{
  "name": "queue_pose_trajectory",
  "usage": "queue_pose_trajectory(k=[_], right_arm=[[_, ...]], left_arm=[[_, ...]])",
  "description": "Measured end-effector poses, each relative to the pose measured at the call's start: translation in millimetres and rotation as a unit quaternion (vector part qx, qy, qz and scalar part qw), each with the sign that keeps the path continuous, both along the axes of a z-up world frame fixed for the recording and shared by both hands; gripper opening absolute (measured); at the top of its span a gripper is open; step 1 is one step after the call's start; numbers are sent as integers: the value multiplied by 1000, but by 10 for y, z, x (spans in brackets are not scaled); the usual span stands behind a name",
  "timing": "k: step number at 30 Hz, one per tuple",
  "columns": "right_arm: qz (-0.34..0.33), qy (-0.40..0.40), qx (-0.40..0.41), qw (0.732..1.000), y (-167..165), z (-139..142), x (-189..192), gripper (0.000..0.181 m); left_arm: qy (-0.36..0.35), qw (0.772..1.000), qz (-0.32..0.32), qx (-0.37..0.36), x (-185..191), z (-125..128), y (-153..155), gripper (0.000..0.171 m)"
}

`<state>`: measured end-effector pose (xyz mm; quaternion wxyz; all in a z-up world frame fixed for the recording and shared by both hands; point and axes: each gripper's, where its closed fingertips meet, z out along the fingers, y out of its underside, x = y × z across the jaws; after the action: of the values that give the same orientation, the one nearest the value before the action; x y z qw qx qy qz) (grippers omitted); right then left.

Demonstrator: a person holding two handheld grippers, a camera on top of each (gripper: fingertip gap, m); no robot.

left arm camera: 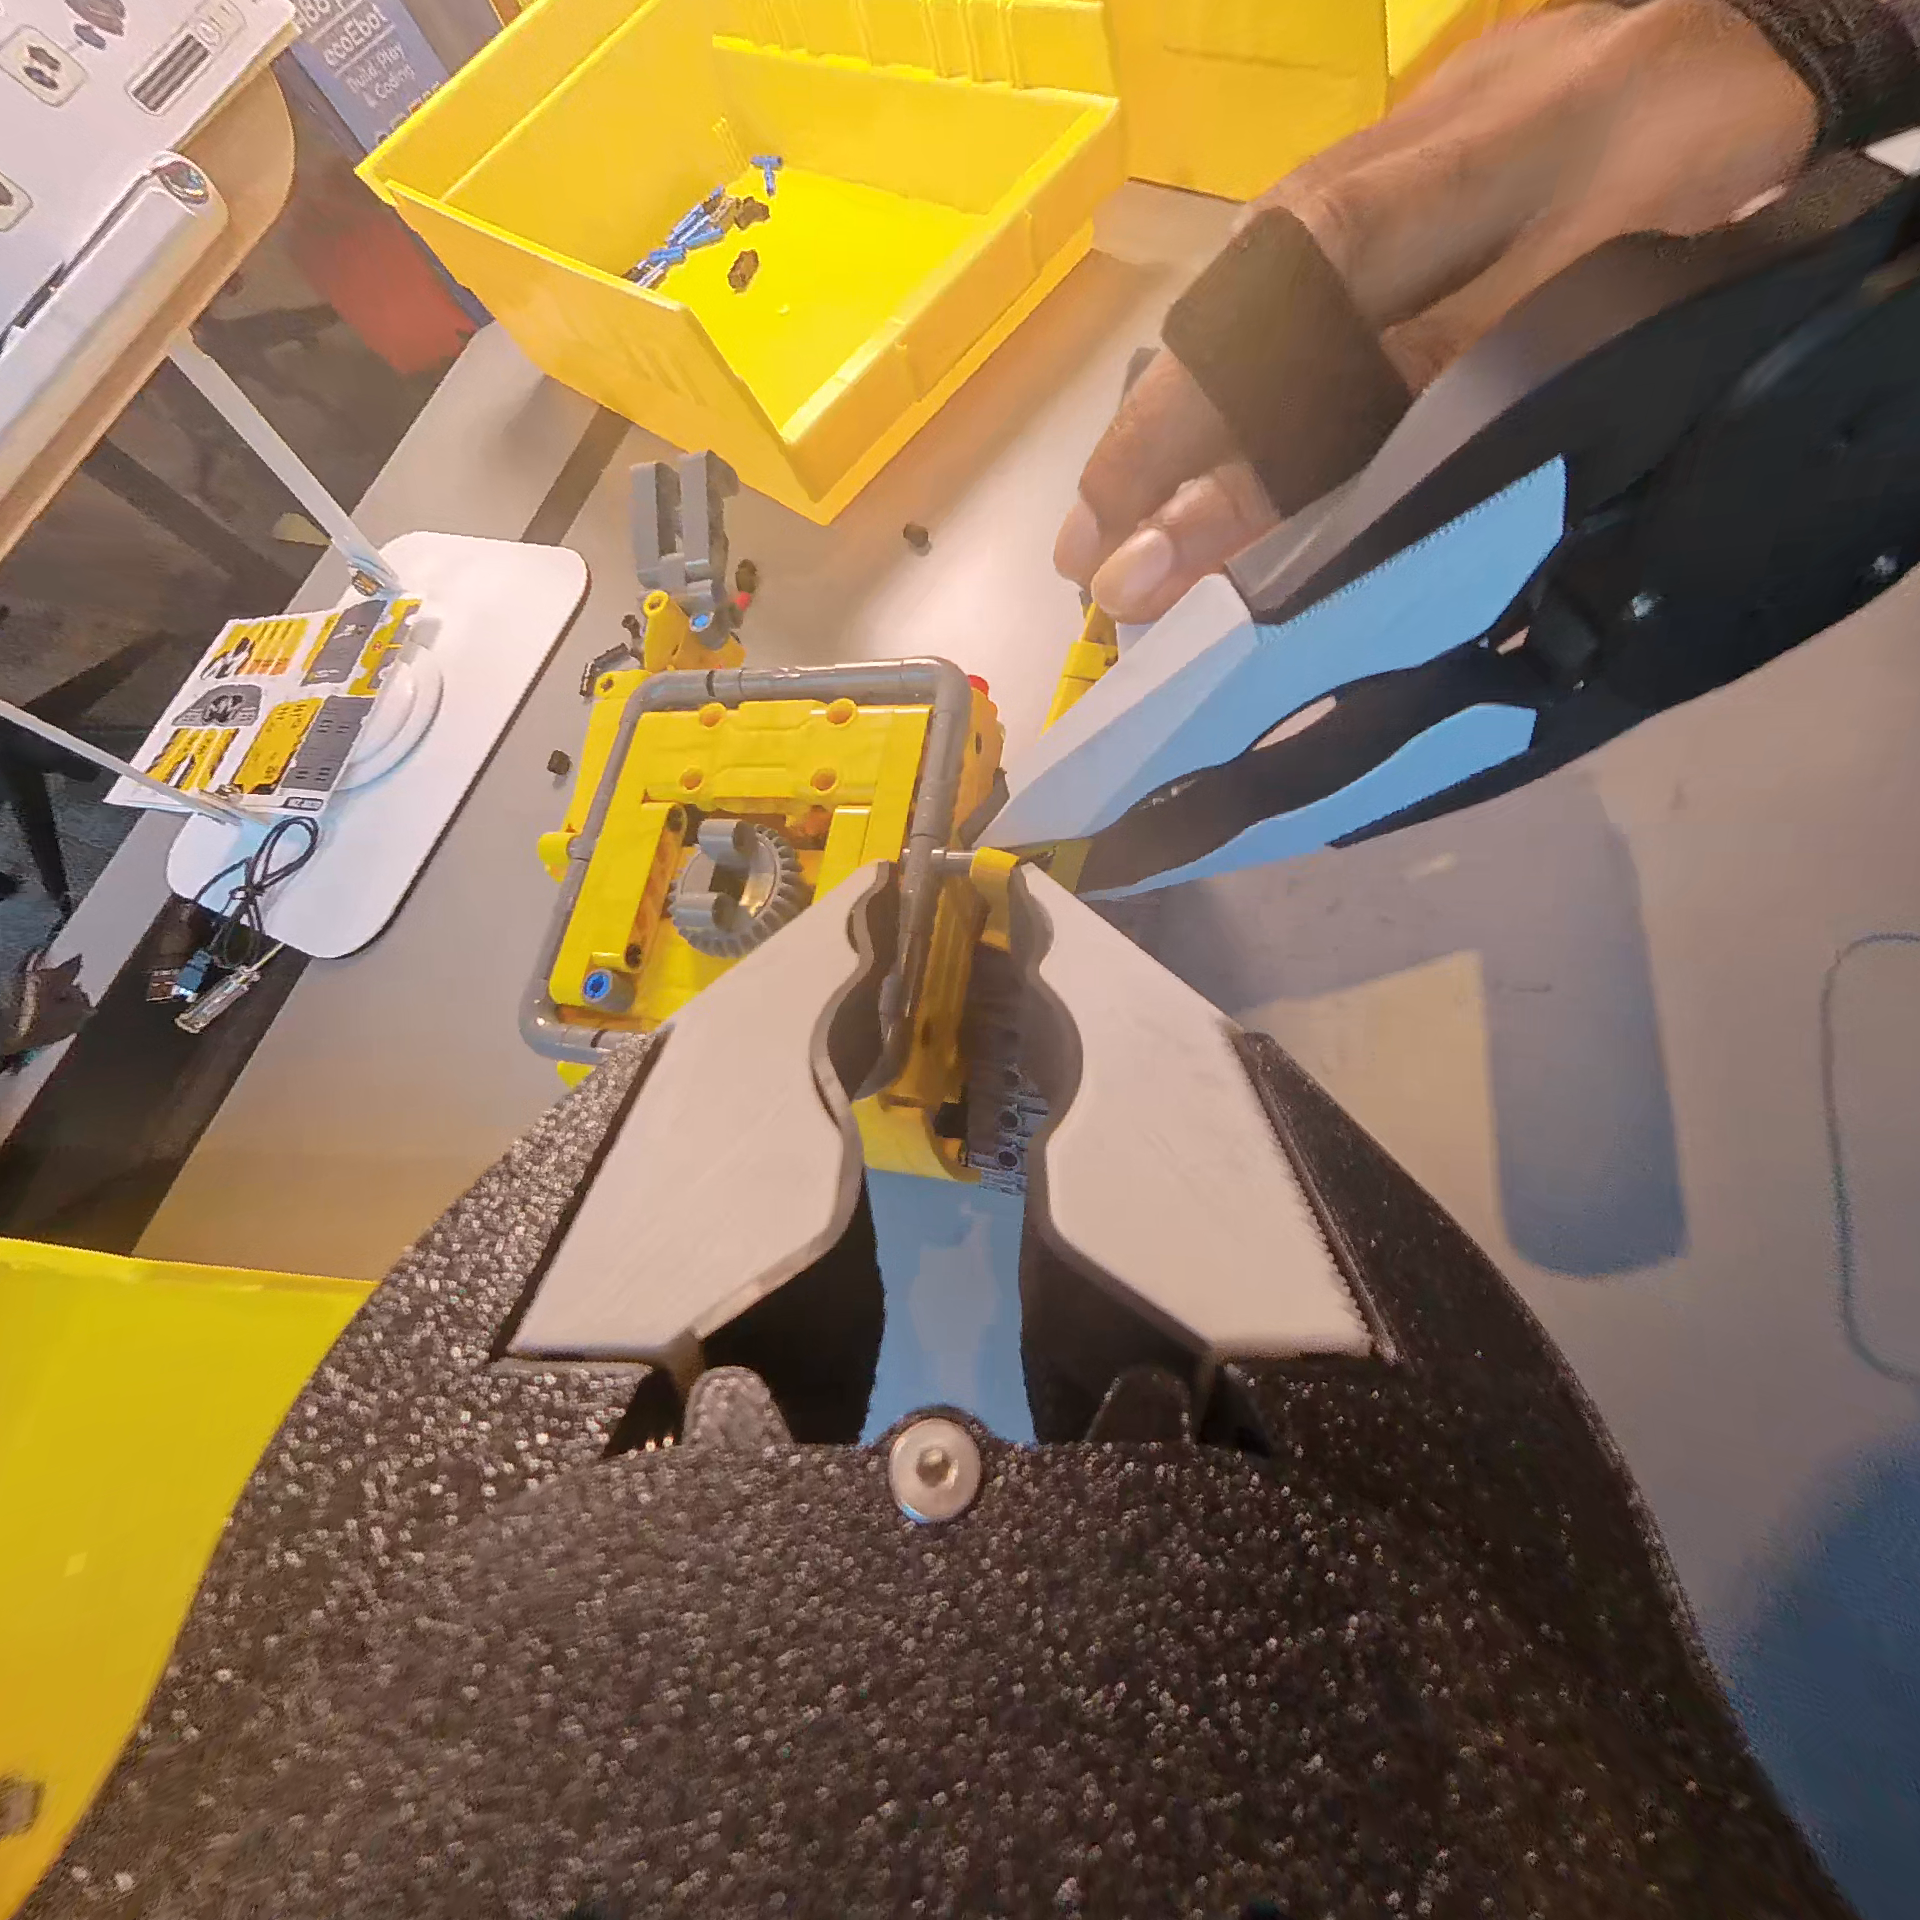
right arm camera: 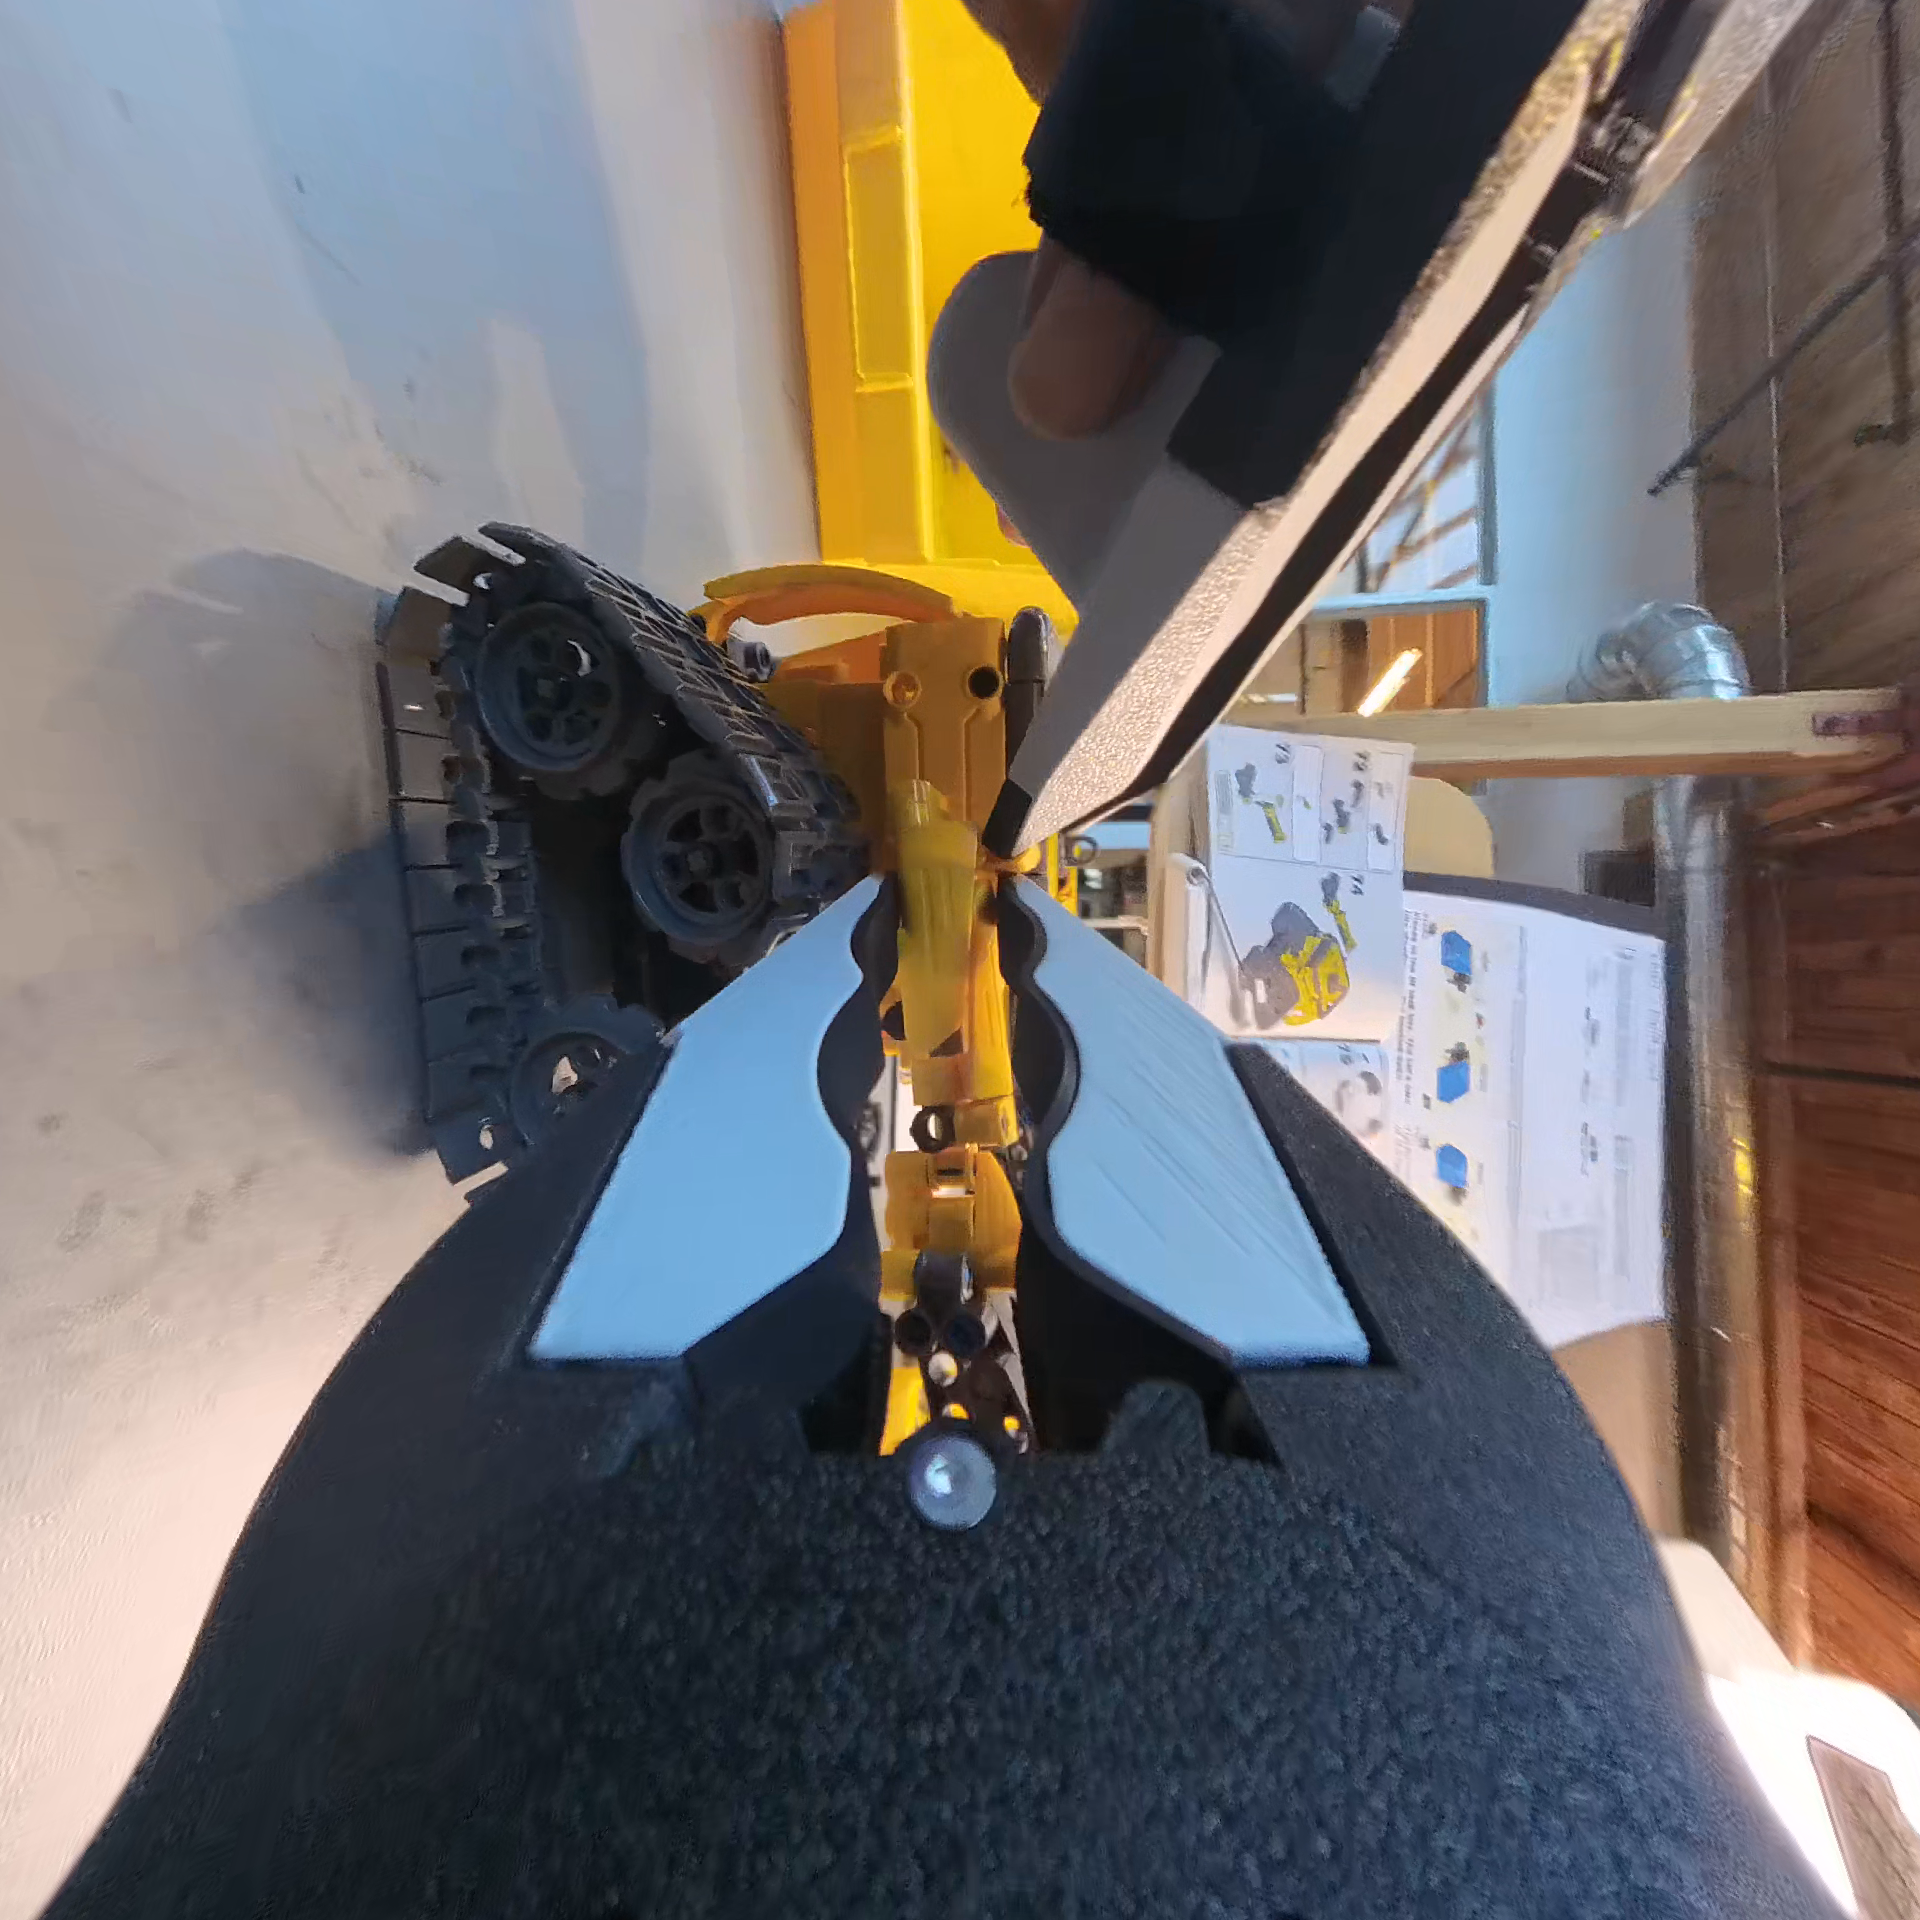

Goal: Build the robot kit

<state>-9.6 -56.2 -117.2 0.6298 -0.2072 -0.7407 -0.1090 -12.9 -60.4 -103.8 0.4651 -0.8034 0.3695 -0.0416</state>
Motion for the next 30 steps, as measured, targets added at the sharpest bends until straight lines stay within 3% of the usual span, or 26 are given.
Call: queue_pose_trajectory(k=[6, 9, 13, 16, 20, 26, 30], right_arm=[[57, -76, -101, 990, 12, -4, 20, 17], [73, -99, -76, 990, 60, -20, 5, 17], [99, -95, -119, 983, 59, -17, -6, 16], [91, -90, -84, 988, 87, -19, -33, 16], [86, -84, -58, 991, 95, -14, -58, 16], [88, -86, -39, 992, 95, -15, -70, 16], [89, -89, -37, 991, 92, -16, -85, 16]], left_arm=[[-18, 1000, 4, -17, 23, 11, 32, 18], [-14, 1000, 14, -17, 20, 14, 63, 19], [-21, 999, 14, -32, 16, 24, 78, 19], [16, 999, 10, -31, 5, 26, 93, 18], [77, 997, 2, -25, -41, 62, 146, 34], [90, 987, -55, -118, -52, 21, 176, 44], [94, 971, -85, -204, -48, -23, 155, 39]])
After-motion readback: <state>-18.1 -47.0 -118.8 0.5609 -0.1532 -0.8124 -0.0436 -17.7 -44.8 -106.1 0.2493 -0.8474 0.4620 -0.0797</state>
